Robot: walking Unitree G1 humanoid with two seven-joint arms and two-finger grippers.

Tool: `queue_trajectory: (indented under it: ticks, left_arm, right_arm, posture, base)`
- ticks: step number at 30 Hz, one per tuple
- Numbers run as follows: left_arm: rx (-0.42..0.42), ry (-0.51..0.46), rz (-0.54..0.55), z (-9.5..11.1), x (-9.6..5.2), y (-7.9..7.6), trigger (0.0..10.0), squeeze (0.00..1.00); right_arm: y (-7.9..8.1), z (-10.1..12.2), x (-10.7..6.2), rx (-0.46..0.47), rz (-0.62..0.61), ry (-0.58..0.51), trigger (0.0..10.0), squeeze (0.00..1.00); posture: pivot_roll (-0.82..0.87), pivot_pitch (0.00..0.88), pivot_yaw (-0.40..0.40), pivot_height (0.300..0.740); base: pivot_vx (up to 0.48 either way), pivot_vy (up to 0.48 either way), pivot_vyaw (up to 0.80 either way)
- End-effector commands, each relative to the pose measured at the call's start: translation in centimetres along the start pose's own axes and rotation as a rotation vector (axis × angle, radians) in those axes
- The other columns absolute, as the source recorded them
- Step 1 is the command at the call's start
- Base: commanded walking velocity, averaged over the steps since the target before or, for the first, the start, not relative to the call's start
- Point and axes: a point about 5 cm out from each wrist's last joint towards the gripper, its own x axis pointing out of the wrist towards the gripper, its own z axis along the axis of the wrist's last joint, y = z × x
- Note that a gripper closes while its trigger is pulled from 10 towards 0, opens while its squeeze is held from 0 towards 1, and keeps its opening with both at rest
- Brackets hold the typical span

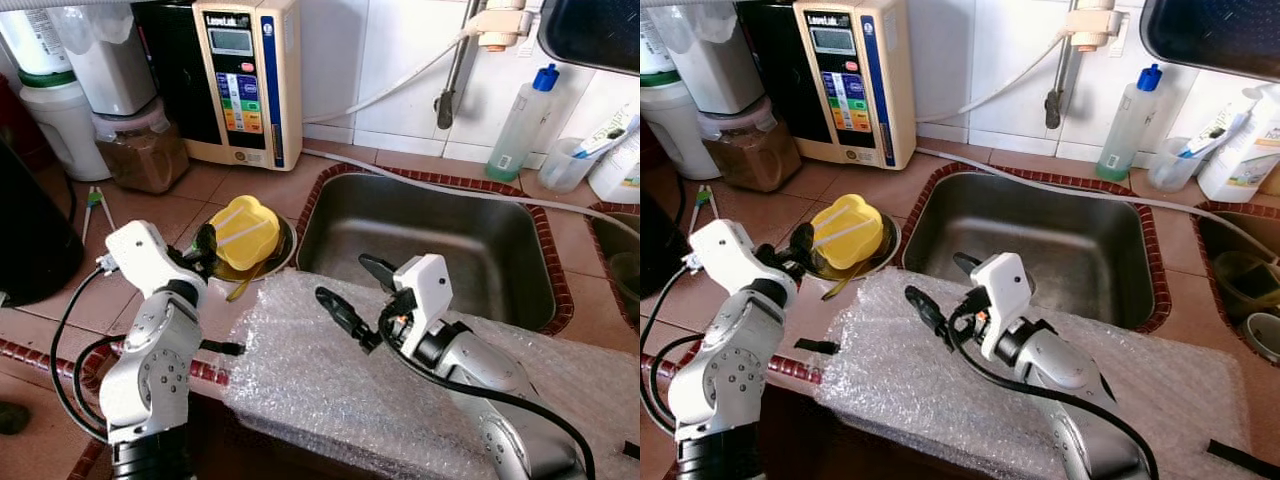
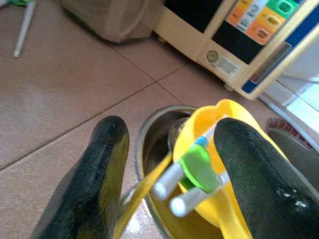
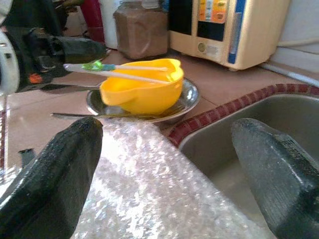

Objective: Kitchen organization

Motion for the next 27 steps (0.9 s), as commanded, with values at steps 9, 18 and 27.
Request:
queue_trajectory:
  ticks: [9, 18, 27]
  left_arm:
    - [-0.046, 0.026, 0.028, 0.6, 0.0, -0.2, 0.0, 0.0]
    - [-0.099, 0.059, 0.044, 0.5, -0.1, -0.2, 0.0, 0.0]
    - [-0.102, 0.002, 0.052, 1.8, -0.3, -0.3, 0.0, 0.0]
  right_arm:
    - [-0.4, 0.8, 0.2, 0.09, -0.029, -0.054, 10.0, 0.0]
    - [0.1, 0.4, 0.2, 0.043, 0.009, -0.021, 10.0, 0.0]
    - [-0.6, 0.8, 0.3, 0.063, -0.044, -0.065, 10.0, 0.0]
  posture:
    - [-0.03, 0.026, 0.037, 0.74]
    - [-0.03, 0.029, 0.04, 0.74]
    - [-0.03, 0.03, 0.042, 0.74]
  base:
    - [0.0, 0.0, 0.0]
    - [0.0, 0.0, 0.0]
    - [0.0, 0.0, 0.0]
